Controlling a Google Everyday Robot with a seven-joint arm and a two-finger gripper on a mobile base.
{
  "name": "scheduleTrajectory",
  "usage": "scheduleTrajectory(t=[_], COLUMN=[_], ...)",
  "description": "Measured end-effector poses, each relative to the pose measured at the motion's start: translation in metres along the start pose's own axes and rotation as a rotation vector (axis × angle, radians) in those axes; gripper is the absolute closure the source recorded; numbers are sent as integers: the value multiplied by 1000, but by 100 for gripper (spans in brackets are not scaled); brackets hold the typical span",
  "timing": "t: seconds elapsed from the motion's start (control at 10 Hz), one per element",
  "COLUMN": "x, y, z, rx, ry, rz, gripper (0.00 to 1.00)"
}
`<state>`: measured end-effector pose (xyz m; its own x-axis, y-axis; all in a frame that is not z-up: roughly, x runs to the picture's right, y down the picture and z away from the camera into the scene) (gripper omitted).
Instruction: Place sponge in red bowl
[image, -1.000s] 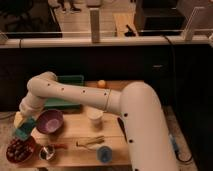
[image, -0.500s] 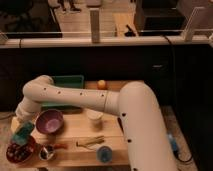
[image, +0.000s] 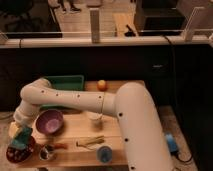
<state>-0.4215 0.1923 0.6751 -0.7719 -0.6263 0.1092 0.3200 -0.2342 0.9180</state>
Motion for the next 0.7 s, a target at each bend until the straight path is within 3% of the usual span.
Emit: scheduleTrajectory(t=[0.2,0.3,0.6,0.7], x=[0,1,5,6], y=[-2,-2,-2,0], z=[3,6,9,8], rx=[4,-1,-13,-17], ry=[-14,-23,-37,-40], rz=[-23,-37,-49,-46], gripper=[69,56,27,21])
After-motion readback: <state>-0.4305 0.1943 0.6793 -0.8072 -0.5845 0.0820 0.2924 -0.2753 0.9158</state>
